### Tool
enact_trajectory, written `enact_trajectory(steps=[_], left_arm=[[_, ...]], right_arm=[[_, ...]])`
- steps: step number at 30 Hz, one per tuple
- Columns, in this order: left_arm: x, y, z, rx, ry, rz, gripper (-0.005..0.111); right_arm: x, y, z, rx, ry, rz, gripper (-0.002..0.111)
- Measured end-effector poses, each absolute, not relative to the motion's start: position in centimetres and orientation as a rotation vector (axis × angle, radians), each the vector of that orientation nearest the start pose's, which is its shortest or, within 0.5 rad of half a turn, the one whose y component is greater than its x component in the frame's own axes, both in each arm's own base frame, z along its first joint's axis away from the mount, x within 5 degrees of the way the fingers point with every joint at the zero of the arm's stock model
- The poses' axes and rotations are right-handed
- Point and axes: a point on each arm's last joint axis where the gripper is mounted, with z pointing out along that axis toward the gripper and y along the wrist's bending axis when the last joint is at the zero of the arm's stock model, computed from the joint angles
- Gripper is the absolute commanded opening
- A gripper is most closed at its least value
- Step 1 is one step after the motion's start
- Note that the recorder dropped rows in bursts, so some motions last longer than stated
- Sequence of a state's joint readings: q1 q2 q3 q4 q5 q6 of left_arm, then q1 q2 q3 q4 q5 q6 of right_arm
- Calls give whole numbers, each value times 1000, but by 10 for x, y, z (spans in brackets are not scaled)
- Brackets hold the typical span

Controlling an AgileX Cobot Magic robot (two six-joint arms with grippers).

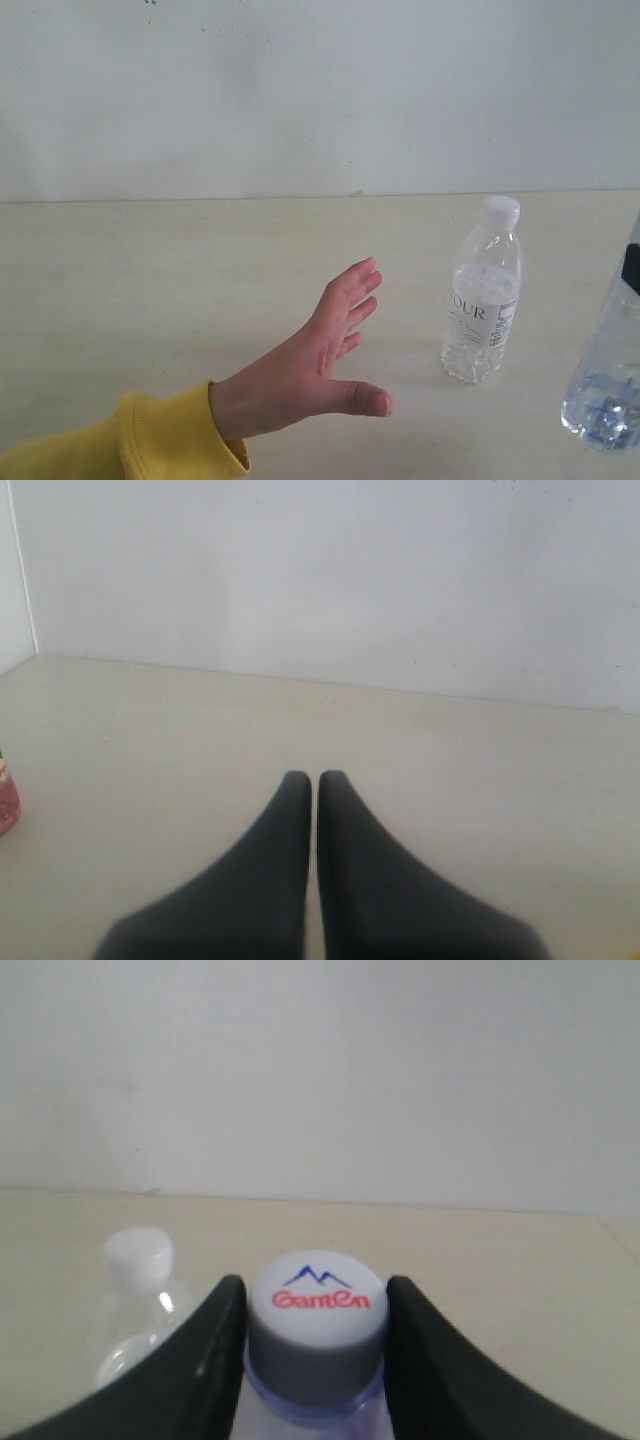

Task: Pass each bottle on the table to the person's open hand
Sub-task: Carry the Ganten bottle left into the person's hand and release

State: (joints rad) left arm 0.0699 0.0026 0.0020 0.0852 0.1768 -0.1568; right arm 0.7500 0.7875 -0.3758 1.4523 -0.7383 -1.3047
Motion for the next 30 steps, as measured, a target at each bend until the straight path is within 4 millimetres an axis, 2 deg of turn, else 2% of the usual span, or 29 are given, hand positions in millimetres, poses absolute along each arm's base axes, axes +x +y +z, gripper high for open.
enact_trajectory(steps=[7,15,22,27,30], left_arm=[[56,5,196,-130,1659,10,4],[56,5,196,-130,1659,10,4],[56,5,196,-130,1659,10,4],[56,5,196,-130,1659,10,4],[56,5,196,-130,1659,10,4]], right_arm=[[124,88,273,-225,1754,211,0],[113,139,265,-540,1636,322,0],[118,181,272,-687,1520,357,0],[126,203,277,-703,1498,361,0],[129,209,277,-696,1492,347,8]])
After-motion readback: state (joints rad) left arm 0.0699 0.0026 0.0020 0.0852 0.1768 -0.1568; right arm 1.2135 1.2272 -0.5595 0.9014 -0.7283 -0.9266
